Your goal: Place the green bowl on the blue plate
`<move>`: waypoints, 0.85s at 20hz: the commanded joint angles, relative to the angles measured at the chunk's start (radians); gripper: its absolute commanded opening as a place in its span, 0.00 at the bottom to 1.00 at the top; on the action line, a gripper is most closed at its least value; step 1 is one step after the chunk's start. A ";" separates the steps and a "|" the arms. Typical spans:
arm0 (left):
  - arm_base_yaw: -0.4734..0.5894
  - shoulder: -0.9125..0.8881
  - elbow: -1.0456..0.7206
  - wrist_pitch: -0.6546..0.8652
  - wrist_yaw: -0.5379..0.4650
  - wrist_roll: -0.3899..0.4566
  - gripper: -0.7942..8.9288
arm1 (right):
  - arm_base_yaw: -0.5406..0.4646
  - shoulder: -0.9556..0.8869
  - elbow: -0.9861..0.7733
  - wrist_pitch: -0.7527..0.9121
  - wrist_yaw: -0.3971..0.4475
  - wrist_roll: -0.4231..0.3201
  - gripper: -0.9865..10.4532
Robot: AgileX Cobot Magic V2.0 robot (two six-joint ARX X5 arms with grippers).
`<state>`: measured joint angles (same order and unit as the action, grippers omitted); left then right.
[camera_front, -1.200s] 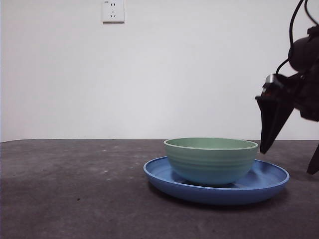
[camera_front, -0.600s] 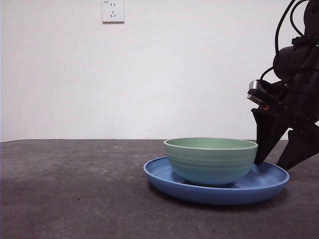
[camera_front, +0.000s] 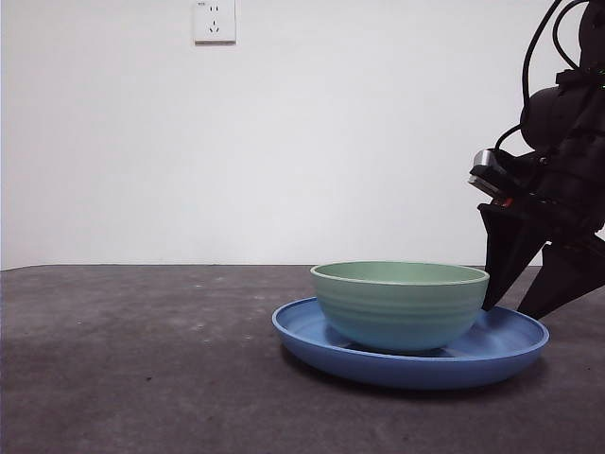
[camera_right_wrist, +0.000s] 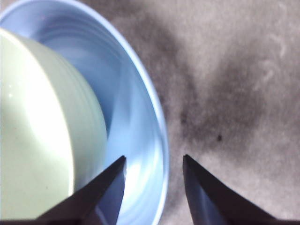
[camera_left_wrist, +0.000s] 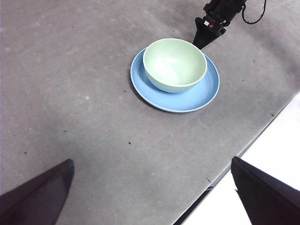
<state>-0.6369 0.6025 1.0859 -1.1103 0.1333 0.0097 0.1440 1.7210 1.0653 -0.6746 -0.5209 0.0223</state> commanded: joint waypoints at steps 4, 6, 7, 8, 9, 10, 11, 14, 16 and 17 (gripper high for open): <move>-0.004 0.005 0.007 0.011 0.002 0.001 0.69 | 0.004 0.068 0.016 0.004 -0.008 0.000 0.25; -0.004 0.005 0.007 0.012 0.002 0.001 0.69 | 0.004 0.072 0.016 0.003 -0.014 0.000 0.18; -0.004 0.005 0.007 0.011 0.002 0.001 0.69 | 0.004 0.072 0.016 0.006 -0.016 -0.001 0.14; -0.004 0.005 0.007 0.011 0.002 0.001 0.69 | 0.004 0.072 0.016 0.008 -0.014 -0.001 0.11; -0.004 0.005 0.007 0.011 0.002 0.001 0.69 | 0.004 0.072 0.016 0.010 -0.013 0.000 0.10; -0.004 0.005 0.007 0.011 0.002 0.000 0.69 | 0.004 0.072 0.016 0.011 -0.014 0.000 0.10; -0.004 0.005 0.007 0.011 0.002 0.000 0.69 | 0.004 0.072 0.016 0.009 -0.014 0.001 0.10; -0.004 0.005 0.007 0.011 0.002 0.000 0.69 | 0.003 0.072 0.028 -0.002 -0.015 0.015 0.10; -0.004 0.005 0.007 0.011 0.002 0.001 0.69 | 0.003 0.072 0.061 -0.022 -0.035 0.021 0.10; -0.004 0.005 0.007 0.011 0.002 0.001 0.69 | 0.003 0.072 0.084 -0.038 -0.058 0.024 0.10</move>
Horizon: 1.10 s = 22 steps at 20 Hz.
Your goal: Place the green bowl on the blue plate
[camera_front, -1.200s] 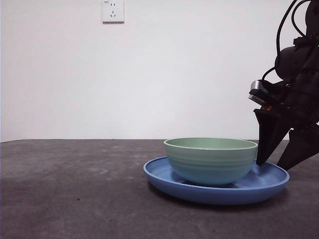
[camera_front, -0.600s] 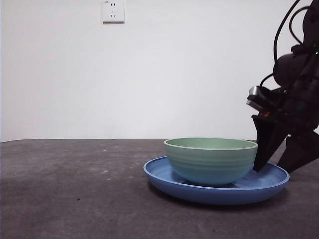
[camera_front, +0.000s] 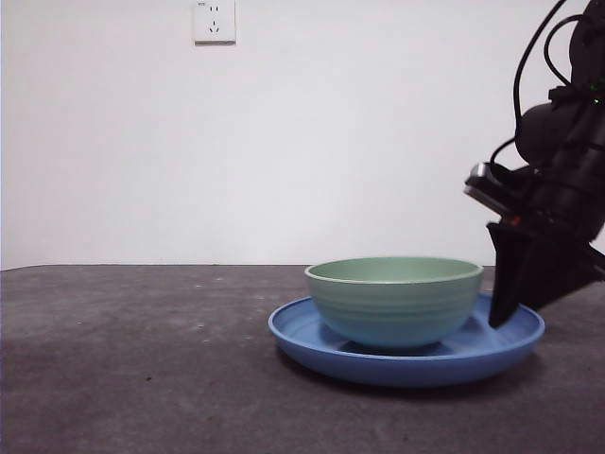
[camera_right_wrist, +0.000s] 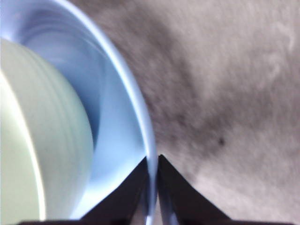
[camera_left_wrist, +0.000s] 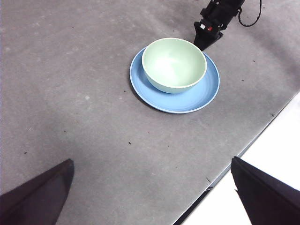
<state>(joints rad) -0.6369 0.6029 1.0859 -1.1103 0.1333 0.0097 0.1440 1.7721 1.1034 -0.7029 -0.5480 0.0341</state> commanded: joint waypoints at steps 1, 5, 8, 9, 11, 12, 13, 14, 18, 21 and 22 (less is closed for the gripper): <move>-0.004 0.004 0.007 0.011 0.002 0.001 0.69 | 0.006 0.021 0.069 -0.021 -0.045 0.023 0.10; -0.004 0.004 0.007 0.011 0.002 0.000 0.69 | 0.057 0.021 0.137 -0.029 -0.082 0.100 0.10; -0.004 0.004 0.007 0.011 0.002 0.000 0.69 | 0.137 0.026 0.142 0.000 -0.080 0.150 0.10; -0.004 0.004 0.007 0.011 0.002 0.000 0.69 | 0.164 0.029 0.142 0.014 -0.077 0.166 0.10; -0.004 0.004 0.007 0.011 0.002 0.000 0.69 | 0.216 0.044 0.142 0.053 -0.070 0.196 0.10; -0.004 0.004 0.007 0.011 0.002 0.000 0.69 | 0.237 0.054 0.142 0.069 -0.069 0.204 0.10; -0.004 0.004 0.007 0.011 0.002 0.001 0.69 | 0.254 0.070 0.142 0.082 -0.069 0.219 0.10; -0.004 0.004 0.007 0.011 0.002 0.000 0.69 | 0.266 0.087 0.142 0.087 -0.069 0.224 0.10; -0.004 0.004 0.007 0.011 0.002 0.000 0.69 | 0.286 0.130 0.142 0.090 -0.008 0.224 0.10; -0.004 0.004 0.007 0.011 0.002 0.000 0.69 | 0.286 0.130 0.142 0.093 0.015 0.216 0.10; -0.004 0.004 0.007 0.011 0.002 0.000 0.69 | 0.286 0.130 0.142 0.092 0.020 0.217 0.10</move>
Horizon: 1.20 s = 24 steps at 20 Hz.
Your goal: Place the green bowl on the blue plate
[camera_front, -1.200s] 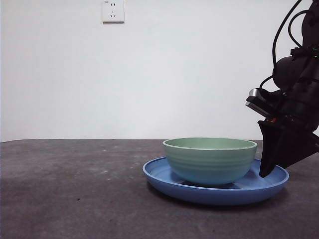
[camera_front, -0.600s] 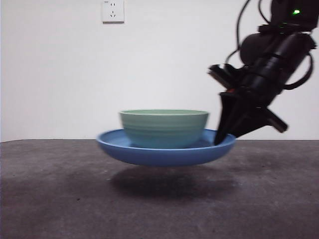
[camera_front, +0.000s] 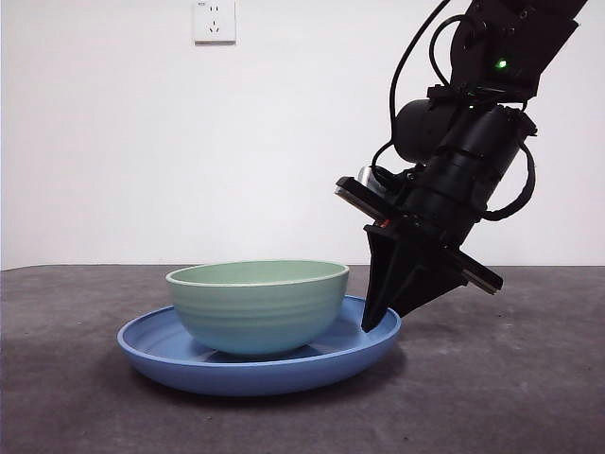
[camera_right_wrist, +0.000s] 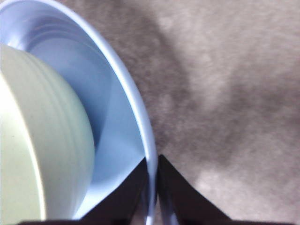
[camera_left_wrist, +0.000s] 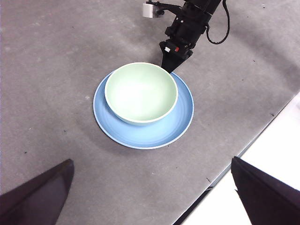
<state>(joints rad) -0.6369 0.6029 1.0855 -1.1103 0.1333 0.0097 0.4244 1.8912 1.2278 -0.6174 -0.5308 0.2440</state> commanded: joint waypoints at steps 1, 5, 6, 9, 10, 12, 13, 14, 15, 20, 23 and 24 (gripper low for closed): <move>-0.004 0.004 0.008 0.011 0.002 0.001 0.69 | 0.005 0.011 0.018 0.006 0.006 0.007 0.10; -0.004 0.004 0.008 0.011 0.002 0.001 0.69 | 0.005 0.011 0.018 0.008 0.008 0.011 0.11; -0.004 0.004 0.008 0.011 0.002 0.001 0.69 | 0.005 0.011 0.018 0.009 0.008 0.011 0.16; -0.004 0.004 0.008 0.011 0.002 0.001 0.69 | 0.002 0.008 0.021 0.012 0.008 0.002 0.34; -0.004 0.004 0.008 0.011 0.002 0.000 0.69 | -0.005 0.008 0.031 0.009 0.008 -0.004 0.35; -0.004 0.004 0.008 0.011 0.002 0.001 0.69 | -0.023 -0.002 0.061 -0.011 0.010 -0.007 0.35; -0.004 0.004 0.008 0.010 0.002 0.000 0.69 | -0.032 -0.007 0.084 -0.035 0.012 -0.008 0.35; -0.004 0.004 0.008 0.010 0.002 0.001 0.69 | -0.045 -0.014 0.120 -0.075 0.017 -0.014 0.35; -0.004 0.004 0.008 0.011 0.002 0.000 0.69 | -0.055 -0.024 0.156 -0.118 0.035 -0.026 0.35; -0.004 0.004 0.008 0.011 0.002 0.001 0.69 | -0.083 -0.135 0.321 -0.369 0.211 -0.101 0.43; -0.004 0.004 0.008 0.011 0.002 0.000 0.69 | -0.078 -0.283 0.339 -0.452 0.225 -0.122 0.52; -0.004 0.004 0.008 0.011 0.002 0.000 0.69 | -0.072 -0.338 0.339 -0.486 0.246 -0.125 0.55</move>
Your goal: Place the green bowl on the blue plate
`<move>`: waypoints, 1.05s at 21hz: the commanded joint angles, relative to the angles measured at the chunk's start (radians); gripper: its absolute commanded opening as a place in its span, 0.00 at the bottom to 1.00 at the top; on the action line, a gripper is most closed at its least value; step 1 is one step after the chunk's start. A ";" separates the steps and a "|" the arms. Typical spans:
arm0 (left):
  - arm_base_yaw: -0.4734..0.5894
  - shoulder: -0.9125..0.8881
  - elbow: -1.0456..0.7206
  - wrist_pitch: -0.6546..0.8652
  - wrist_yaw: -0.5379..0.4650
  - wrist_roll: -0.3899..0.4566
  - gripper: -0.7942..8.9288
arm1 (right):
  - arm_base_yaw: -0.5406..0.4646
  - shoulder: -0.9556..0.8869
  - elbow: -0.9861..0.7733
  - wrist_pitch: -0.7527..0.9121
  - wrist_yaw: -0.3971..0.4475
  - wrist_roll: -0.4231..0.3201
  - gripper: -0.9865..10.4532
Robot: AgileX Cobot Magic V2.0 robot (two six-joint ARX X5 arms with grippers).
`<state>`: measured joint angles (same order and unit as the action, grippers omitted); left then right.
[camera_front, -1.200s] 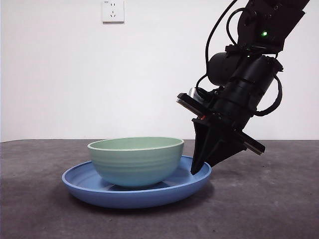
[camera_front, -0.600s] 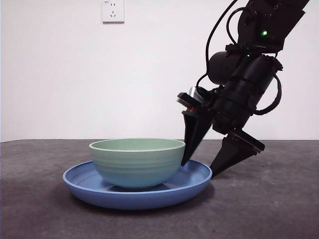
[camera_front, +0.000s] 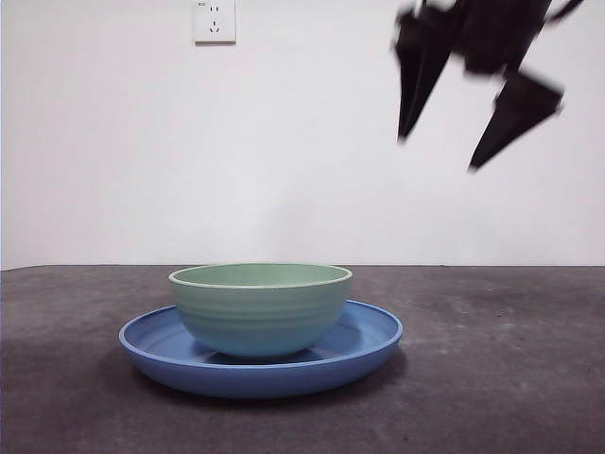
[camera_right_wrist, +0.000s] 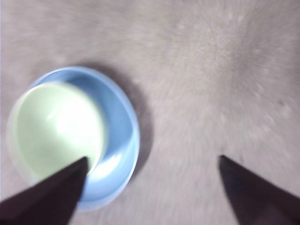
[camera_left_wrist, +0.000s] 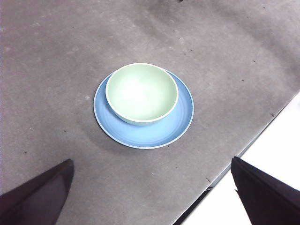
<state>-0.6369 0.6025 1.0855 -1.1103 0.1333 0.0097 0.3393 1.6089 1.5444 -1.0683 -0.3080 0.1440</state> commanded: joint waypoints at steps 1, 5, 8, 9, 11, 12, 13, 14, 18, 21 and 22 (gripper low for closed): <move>-0.004 0.005 0.008 0.011 0.002 0.000 0.69 | 0.022 -0.113 0.023 -0.072 0.063 -0.025 0.58; -0.004 0.005 0.008 0.011 0.002 0.000 0.69 | 0.080 -0.329 0.023 -0.240 0.156 -0.022 0.65; -0.004 0.005 0.008 0.010 0.002 0.000 0.69 | 0.142 -0.470 0.023 -0.304 0.175 -0.009 0.66; -0.004 0.005 0.008 0.010 0.002 0.000 0.69 | 0.162 -0.512 0.023 -0.318 0.175 -0.003 0.66; -0.004 0.005 0.008 0.011 0.002 0.000 0.69 | 0.192 -0.587 0.022 -0.337 0.175 0.001 0.66; -0.004 0.005 0.008 0.011 0.002 0.000 0.69 | 0.202 -0.623 0.021 -0.341 0.175 0.001 0.66; -0.004 0.005 0.008 0.010 0.002 0.000 0.69 | 0.207 -0.649 0.021 -0.341 0.174 0.001 0.66; -0.004 0.005 0.008 0.010 0.002 0.000 0.69 | 0.211 -0.677 0.021 -0.341 0.175 -0.003 0.66; -0.004 0.005 0.008 0.010 0.002 0.000 0.69 | 0.210 -0.754 0.019 -0.341 0.178 -0.014 0.66; -0.004 0.005 0.008 0.011 0.002 0.000 0.69 | 0.210 -0.776 0.019 -0.341 0.178 -0.014 0.66; -0.004 0.005 0.008 0.011 0.002 0.000 0.69 | 0.210 -0.779 0.019 -0.342 0.177 -0.014 0.66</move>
<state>-0.6369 0.6025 1.0855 -1.1103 0.1333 0.0097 0.5426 0.8230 1.5463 -1.3415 -0.1337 0.1349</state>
